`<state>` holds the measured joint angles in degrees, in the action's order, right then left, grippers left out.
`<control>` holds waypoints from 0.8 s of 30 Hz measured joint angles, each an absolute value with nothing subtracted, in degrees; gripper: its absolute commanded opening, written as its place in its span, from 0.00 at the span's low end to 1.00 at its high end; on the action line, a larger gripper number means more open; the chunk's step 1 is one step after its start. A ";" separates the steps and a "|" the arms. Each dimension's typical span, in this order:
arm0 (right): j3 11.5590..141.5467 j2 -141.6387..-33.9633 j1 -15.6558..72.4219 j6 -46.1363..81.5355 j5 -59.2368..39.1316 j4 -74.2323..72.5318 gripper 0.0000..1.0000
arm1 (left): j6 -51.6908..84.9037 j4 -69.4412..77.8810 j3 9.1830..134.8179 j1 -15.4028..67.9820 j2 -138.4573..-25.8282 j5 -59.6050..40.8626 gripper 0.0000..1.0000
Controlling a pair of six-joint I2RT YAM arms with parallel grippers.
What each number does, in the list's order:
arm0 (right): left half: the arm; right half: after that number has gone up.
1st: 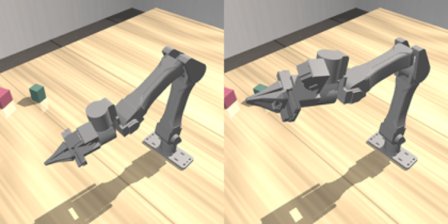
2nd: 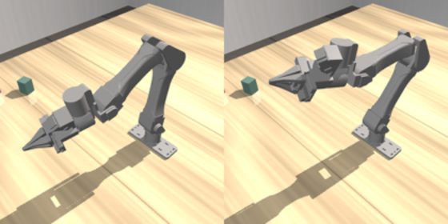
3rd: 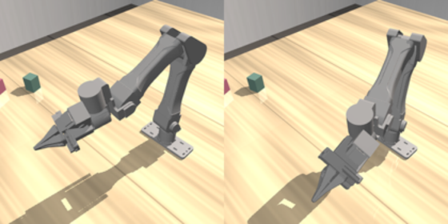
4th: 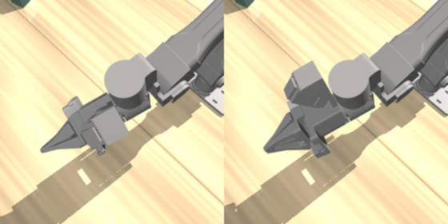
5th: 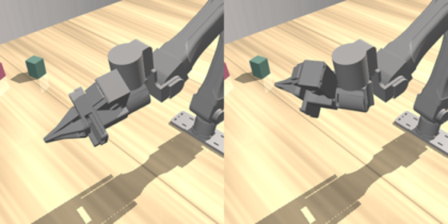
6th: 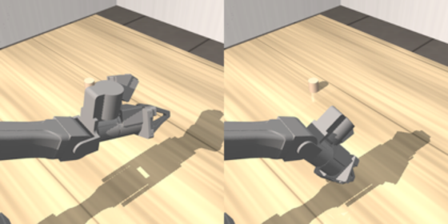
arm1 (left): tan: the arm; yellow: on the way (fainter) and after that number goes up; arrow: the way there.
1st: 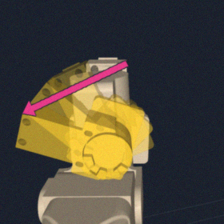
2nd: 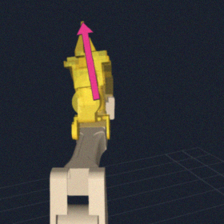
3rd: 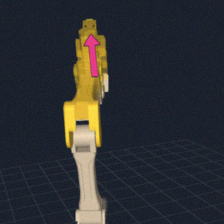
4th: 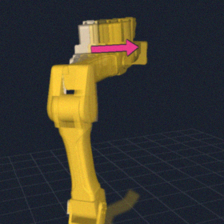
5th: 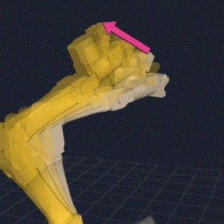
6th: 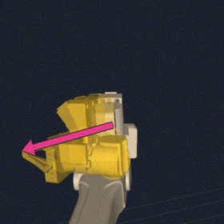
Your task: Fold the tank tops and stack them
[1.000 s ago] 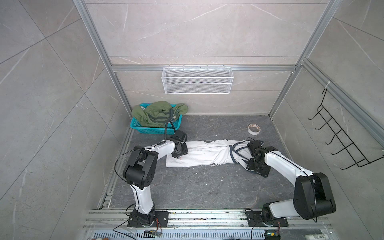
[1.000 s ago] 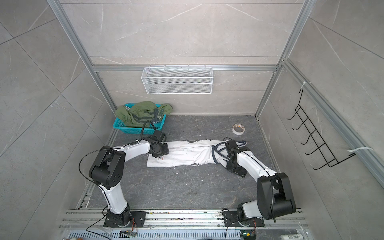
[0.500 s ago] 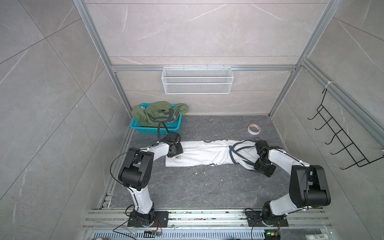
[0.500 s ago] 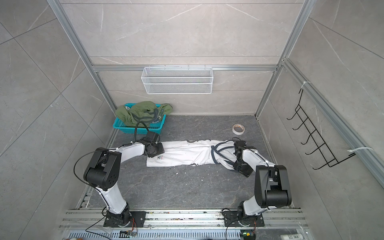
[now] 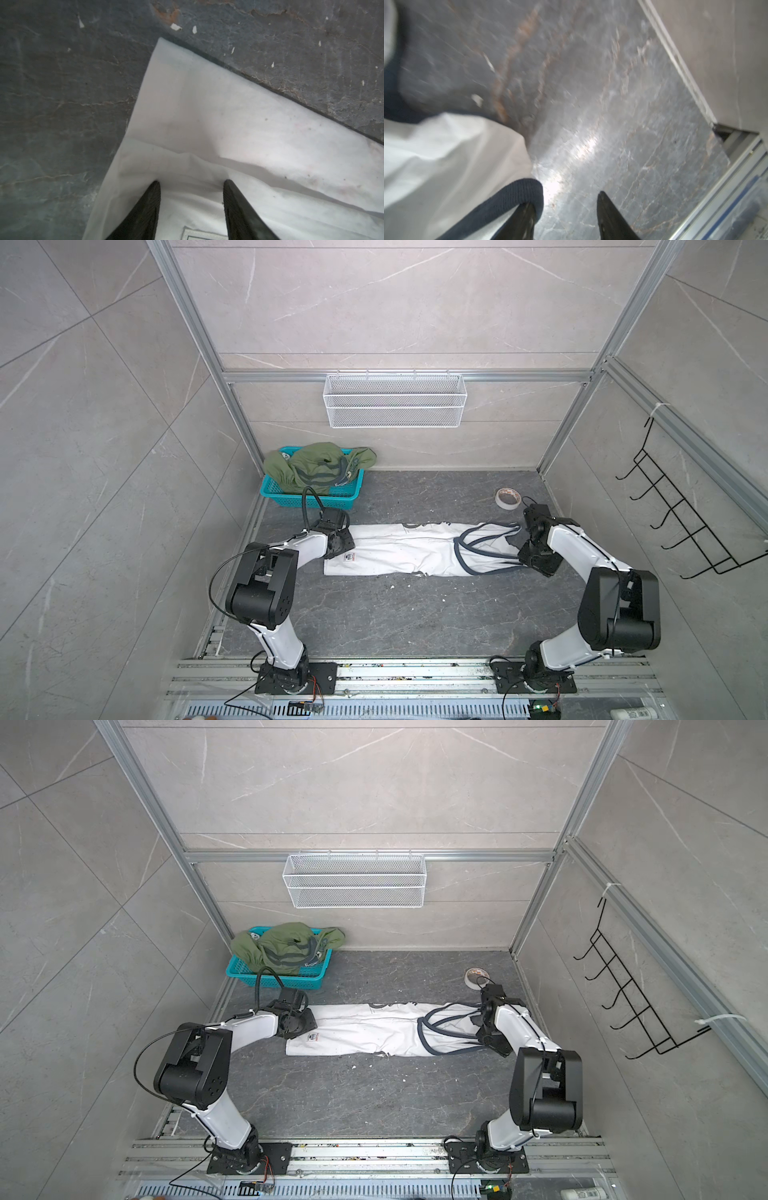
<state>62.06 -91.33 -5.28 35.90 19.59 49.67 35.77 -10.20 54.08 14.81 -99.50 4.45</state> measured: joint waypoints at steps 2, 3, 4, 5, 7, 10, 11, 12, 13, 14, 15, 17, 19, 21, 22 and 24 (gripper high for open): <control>64.45 -93.58 -5.28 35.31 20.01 49.71 0.51 | 35.75 -9.98 53.71 14.79 -99.33 4.47 0.53; 65.67 -94.96 -5.28 34.98 20.18 49.74 0.51 | 35.77 -9.91 53.54 14.79 -99.22 4.45 0.53; 66.72 -96.29 -5.28 34.72 20.23 49.74 0.51 | 35.75 -9.67 53.30 14.79 -99.09 4.45 0.53; 67.88 -97.69 -5.28 34.39 20.23 49.93 0.51 | 35.75 -9.45 53.08 14.79 -98.96 4.45 0.53; 70.78 -100.95 -5.28 33.69 20.27 50.48 0.51 | 35.75 -8.75 52.49 14.79 -98.65 4.47 0.53; 75.48 -105.34 -5.28 32.75 21.28 51.46 0.53 | 35.75 -8.64 51.62 14.63 -97.86 4.64 0.53; 76.95 -106.59 -5.28 32.64 21.96 51.90 0.54 | 35.75 -8.64 51.29 14.59 -97.56 4.67 0.53; 78.54 -107.83 -5.28 32.36 22.90 52.53 0.55 | 35.75 -8.67 51.05 14.55 -97.21 4.67 0.53; 79.55 -108.62 -5.28 32.27 23.73 52.84 0.57 | 35.75 -8.84 50.78 14.50 -96.77 4.64 0.53; 80.03 -109.06 -5.28 32.10 24.49 53.08 0.58 | 35.75 -9.02 50.46 14.48 -96.38 4.60 0.53; 80.23 -109.14 -5.28 31.90 25.17 53.41 0.59 | 35.73 -9.37 50.04 14.48 -95.81 4.56 0.54; 80.23 -109.06 -5.28 31.66 25.91 54.24 0.61 | 35.55 -11.31 49.41 14.66 -94.19 4.71 0.54; 79.96 -108.51 -5.30 31.22 25.69 54.26 0.63 | 35.20 -14.85 49.41 15.90 -91.81 6.26 0.54; 78.89 -106.85 -5.34 30.39 23.88 53.74 0.64 | 34.65 -18.70 50.59 18.28 -89.03 8.84 0.55; 78.39 -105.73 -5.41 30.06 22.55 53.69 0.64 | 34.33 -20.53 51.86 20.10 -87.74 9.96 0.56; 78.11 -103.74 -5.39 29.54 20.18 53.63 0.64 | 33.76 -22.98 55.86 24.47 -86.04 11.20 0.56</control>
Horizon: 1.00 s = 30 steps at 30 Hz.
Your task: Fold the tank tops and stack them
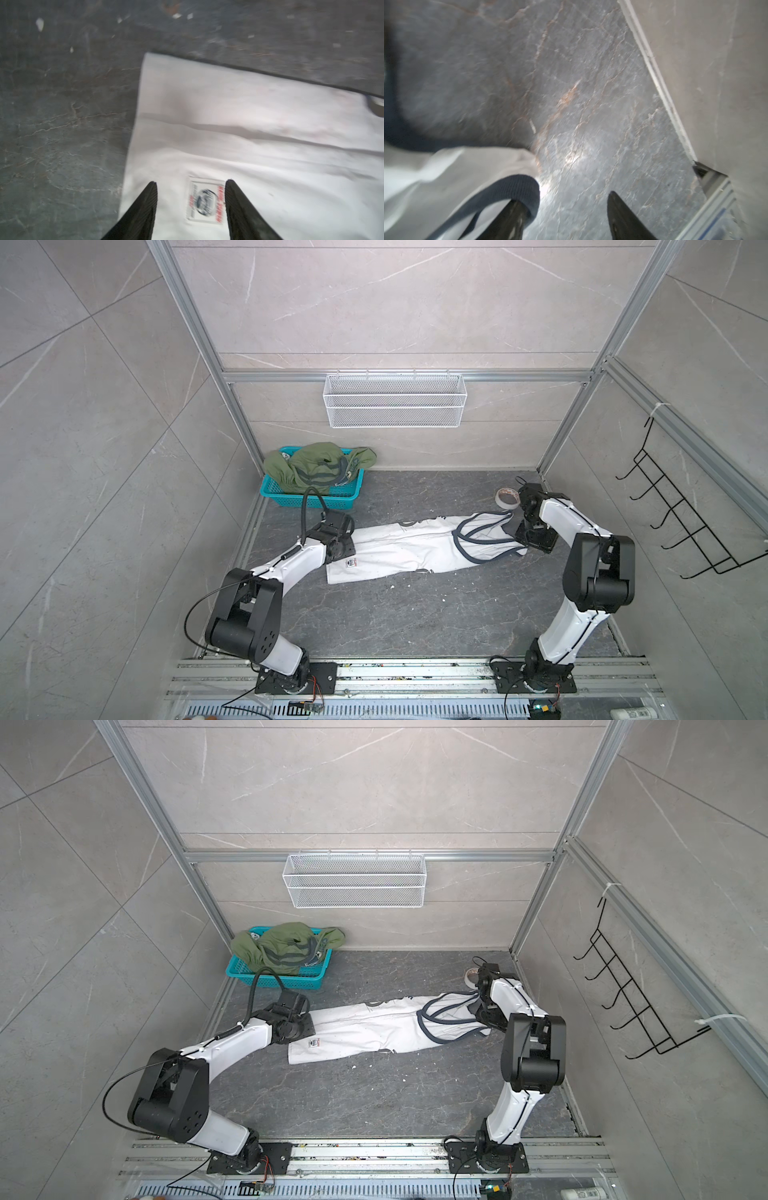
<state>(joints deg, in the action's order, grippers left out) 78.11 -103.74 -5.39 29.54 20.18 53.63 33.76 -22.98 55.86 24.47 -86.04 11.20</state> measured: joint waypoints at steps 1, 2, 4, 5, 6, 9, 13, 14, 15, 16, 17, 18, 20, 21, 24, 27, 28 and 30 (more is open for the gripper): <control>78.11 -102.96 -5.39 29.28 19.25 53.30 0.64 | 33.21 -23.55 58.85 27.24 -85.80 11.57 0.56; 78.11 -102.48 -5.39 29.08 18.61 53.04 0.64 | 32.73 -23.70 61.34 29.21 -85.84 11.55 0.56; 78.11 -102.10 -5.39 28.77 17.61 52.66 0.64 | 31.38 -23.77 67.64 33.91 -87.37 11.31 0.56; 78.11 -102.10 -5.39 28.67 17.28 52.60 0.64 | 30.79 -23.79 70.50 35.86 -88.71 11.16 0.56; 78.11 -102.10 -5.39 28.62 16.84 52.51 0.64 | 29.89 -23.70 74.26 38.06 -91.18 10.76 0.57; 78.08 -102.10 -5.39 28.62 16.23 52.29 0.64 | 27.90 -23.40 84.09 43.38 -100.12 9.76 0.57; 77.28 -102.00 -5.39 28.69 15.84 51.33 0.65 | 25.61 -24.93 96.84 48.53 -114.28 8.29 0.58; 76.79 -101.86 -5.39 28.67 15.75 51.07 0.65 | 25.04 -25.50 99.92 49.50 -117.60 8.23 0.58; 76.16 -101.67 -5.39 28.69 15.59 50.74 0.65 | 24.38 -26.33 103.48 50.48 -121.27 7.99 0.58; 75.42 -101.34 -5.39 28.73 15.55 50.57 0.66 | 23.77 -27.40 107.02 51.33 -124.62 7.68 0.58; 74.81 -101.03 -5.39 28.77 15.38 50.33 0.65 | 23.38 -28.34 109.86 51.99 -127.17 7.51 0.58; 74.06 -100.51 -5.39 28.91 15.16 50.06 0.65 | 22.87 -29.15 112.86 52.69 -129.91 7.40 0.58; 72.53 -99.33 -5.39 29.08 14.74 49.39 0.65 | 22.17 -31.20 117.67 53.78 -133.84 7.42 0.57; 71.72 -98.63 -5.39 29.21 14.55 49.04 0.65 | 21.87 -32.23 120.25 54.24 -135.79 7.53 0.56; 69.78 -96.84 -5.39 29.93 14.26 48.12 0.65 | 21.23 -35.07 126.56 55.27 -140.31 9.58 0.54; 68.20 -95.68 -5.39 30.39 13.98 47.18 0.65 | 20.95 -37.63 130.72 55.68 -143.15 12.73 0.49; 67.77 -95.48 -5.39 30.44 13.87 46.87 0.65 | 20.93 -38.30 131.85 55.72 -143.96 13.80 0.48; 67.26 -95.39 -5.39 30.44 13.69 46.54 0.65 | 20.84 -39.57 133.43 55.72 -145.16 15.57 0.45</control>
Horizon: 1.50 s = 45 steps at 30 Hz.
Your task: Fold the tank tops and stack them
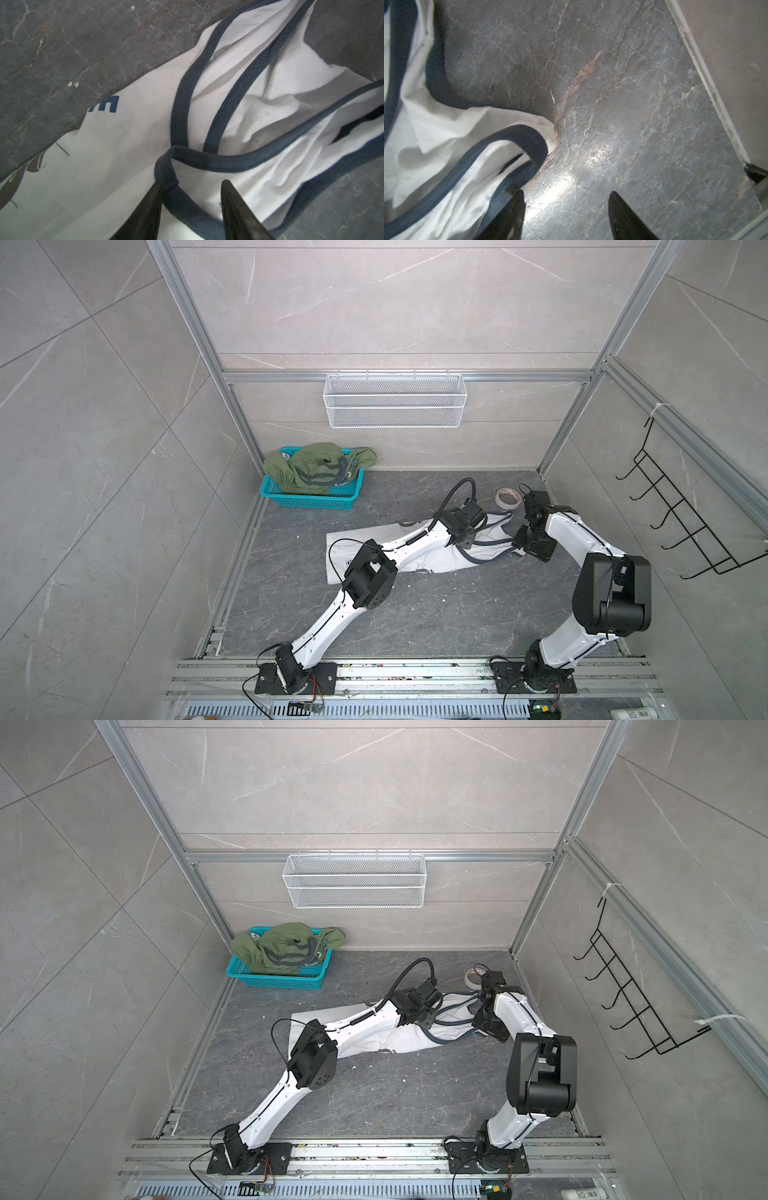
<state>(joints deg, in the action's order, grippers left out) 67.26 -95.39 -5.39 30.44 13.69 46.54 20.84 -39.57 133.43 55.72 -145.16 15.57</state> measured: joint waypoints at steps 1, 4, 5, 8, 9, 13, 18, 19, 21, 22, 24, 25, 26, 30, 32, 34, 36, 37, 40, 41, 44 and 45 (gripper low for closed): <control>67.05 -95.39 -5.39 30.44 13.61 46.33 0.65 | 20.80 -40.29 134.17 55.72 -145.67 16.51 0.44; 66.94 -95.39 -5.39 30.50 13.30 46.17 0.65 | 20.71 -41.17 135.44 55.72 -146.82 18.28 0.41; 66.94 -95.39 -5.39 30.63 13.23 46.06 0.65 | 20.69 -41.54 135.79 55.72 -147.22 18.79 0.40; 66.83 -95.39 -5.39 31.07 13.28 45.95 0.65 | 20.36 -41.95 136.75 55.72 -148.51 19.73 0.32; 66.74 -95.39 -5.43 31.27 13.39 45.98 0.64 | 20.25 -42.04 137.03 55.72 -148.88 19.86 0.28; 66.63 -95.39 -5.87 31.73 13.65 45.95 0.61 | 19.62 -42.41 138.32 55.72 -150.04 20.84 0.14; 66.63 -95.57 -6.20 31.92 13.63 45.50 0.59 | 19.11 -42.30 138.67 55.70 -150.34 21.58 0.07; 66.63 -95.57 -6.20 31.90 13.39 45.15 0.59 | 19.00 -42.19 138.67 55.64 -150.34 21.82 0.05; 66.65 -95.57 -6.20 31.86 12.53 44.66 0.59 | 18.98 -42.00 138.67 55.57 -150.34 22.13 0.04; 66.65 -95.66 -6.20 31.83 12.12 44.49 0.58 | 18.98 -41.93 138.67 55.44 -150.34 22.26 0.04; 67.07 -96.42 -6.20 31.70 11.35 44.23 0.58 | 18.96 -41.54 138.67 55.24 -150.32 22.41 0.03; 67.48 -97.17 -6.20 31.70 11.22 44.16 0.58 | 18.96 -41.28 138.67 55.16 -150.32 22.41 0.03; 68.01 -98.13 -6.20 31.70 11.25 44.01 0.57 | 18.96 -40.95 138.67 55.02 -150.32 22.39 0.03; 70.81 -103.26 -6.35 31.77 11.84 43.81 0.56 | 19.03 -39.75 138.67 54.06 -150.32 22.35 0.03; 71.55 -105.23 -6.57 31.94 12.47 43.62 0.56 | 19.05 -39.20 138.61 53.45 -150.32 22.33 0.03; 72.25 -106.48 -7.03 31.94 13.15 43.68 0.55 | 19.07 -38.57 138.19 52.84 -150.26 22.28 0.03; 73.67 -107.77 -7.73 31.97 13.91 43.79 0.55 | 19.27 -38.09 137.80 52.27 -150.26 22.04 0.04; 74.39 -108.40 -8.05 31.97 14.15 43.79 0.55 | 19.31 -38.00 137.60 52.03 -150.26 21.98 0.06; 76.60 -110.54 -8.95 32.18 15.25 43.86 0.55 | 19.55 -37.60 137.19 51.55 -150.26 21.41 0.11; 77.28 -111.35 -9.15 32.34 15.59 43.88 0.55 | 19.57 -37.54 137.16 51.42 -150.26 20.99 0.14; 79.35 -113.86 -9.56 32.38 16.14 43.92 0.56 | 19.77 -37.21 137.19 51.33 -150.26 20.03 0.25; 80.12 -114.63 -9.65 32.36 16.21 44.05 0.56 | 19.79 -37.21 137.19 51.33 -150.26 19.46 0.29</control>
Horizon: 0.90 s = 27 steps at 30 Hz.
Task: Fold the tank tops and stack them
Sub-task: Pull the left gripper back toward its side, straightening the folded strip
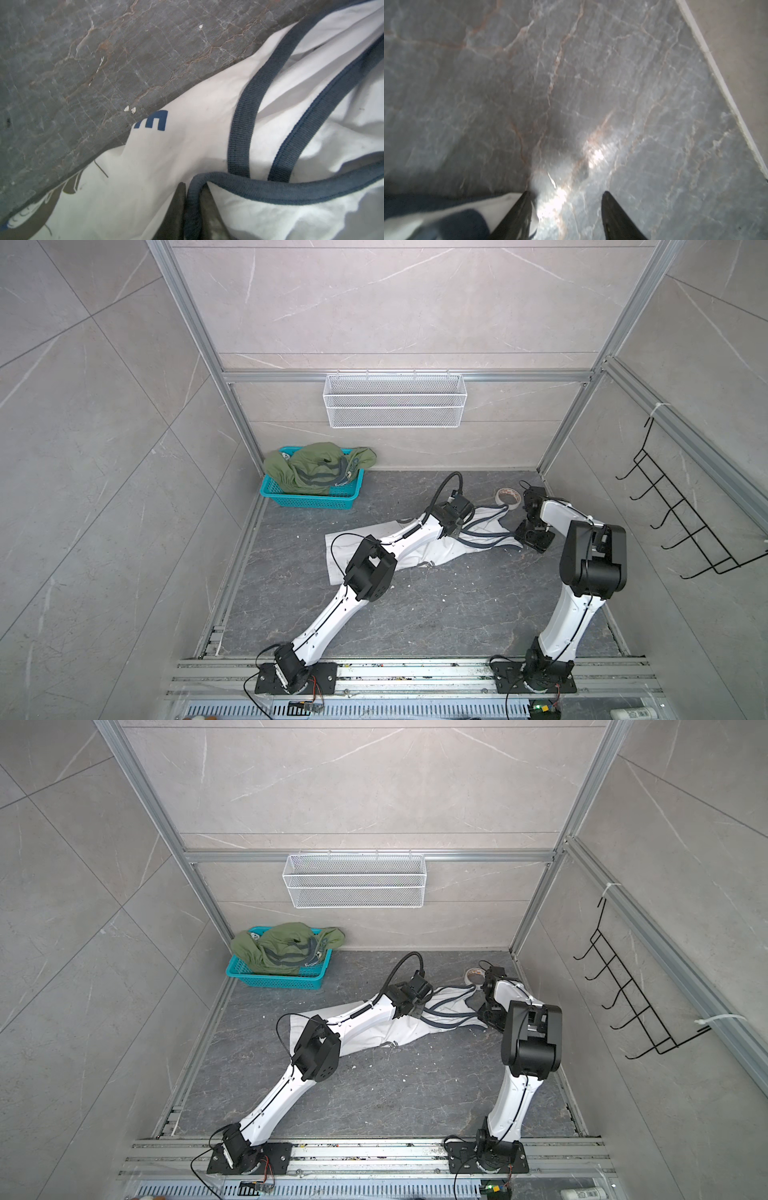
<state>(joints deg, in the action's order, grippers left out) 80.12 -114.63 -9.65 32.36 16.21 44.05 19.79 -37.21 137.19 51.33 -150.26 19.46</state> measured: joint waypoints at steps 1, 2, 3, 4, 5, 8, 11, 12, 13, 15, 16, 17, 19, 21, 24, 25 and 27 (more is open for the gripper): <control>80.68 -115.13 -9.67 32.36 16.29 44.12 0.56 | 19.84 -37.23 137.19 51.33 -150.26 19.07 0.32; 81.30 -115.70 -9.67 32.36 16.36 44.14 0.56 | 19.90 -37.26 137.19 51.33 -150.26 18.81 0.34; 81.95 -116.20 -9.67 32.34 16.67 44.27 0.56 | 19.92 -37.28 137.19 51.33 -150.26 18.55 0.37; 82.54 -116.60 -9.67 32.34 17.02 44.51 0.56 | 19.92 -37.32 137.19 51.33 -150.26 18.26 0.41; 83.09 -116.86 -9.78 32.34 17.30 44.71 0.56 | 19.99 -37.47 137.19 51.24 -150.26 17.85 0.44; 84.01 -117.01 -10.20 32.32 17.34 45.21 0.56 | 20.58 -38.48 136.77 51.09 -149.86 16.80 0.51; 83.94 -116.88 -10.72 32.29 16.84 45.15 0.56 | 21.34 -39.72 133.03 51.00 -146.45 14.74 0.55; 83.31 -116.36 -10.83 32.27 16.45 44.91 0.56 | 21.80 -39.97 130.37 51.00 -144.00 14.13 0.56; 82.32 -115.48 -10.87 32.27 16.05 44.69 0.56 | 22.26 -39.86 127.17 51.00 -141.27 13.30 0.57; 79.07 -111.92 -10.85 32.12 14.81 44.75 0.56 | 23.20 -39.51 119.77 50.96 -134.17 12.45 0.59; 77.73 -110.15 -10.85 32.08 14.11 44.71 0.57 | 23.81 -39.11 115.90 50.92 -130.08 12.03 0.59; 76.49 -108.36 -10.85 32.05 13.32 44.64 0.57 | 24.23 -38.65 112.92 50.85 -126.80 11.84 0.60; 74.39 -105.41 -10.85 31.88 11.51 44.14 0.56 | 25.41 -36.60 106.10 50.65 -119.77 11.64 0.60; 73.36 -104.55 -10.85 31.90 9.65 43.46 0.57 | 26.85 -34.15 99.61 50.06 -114.02 11.18 0.60; 73.10 -105.75 -10.81 31.88 6.48 42.22 0.57 | 29.15 -30.04 89.12 48.05 -108.01 10.22 0.60; 73.17 -106.52 -10.74 31.88 5.56 41.87 0.57 | 29.95 -28.71 85.36 47.00 -106.83 9.96 0.60; 73.69 -108.36 -10.61 31.88 4.27 41.65 0.57 | 31.38 -26.46 78.63 44.77 -105.56 9.41 0.60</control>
<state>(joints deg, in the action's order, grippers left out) 73.69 -108.36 -10.61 31.88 4.27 41.65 31.38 -26.46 78.63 44.77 -105.56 9.41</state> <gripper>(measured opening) 0.565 0.599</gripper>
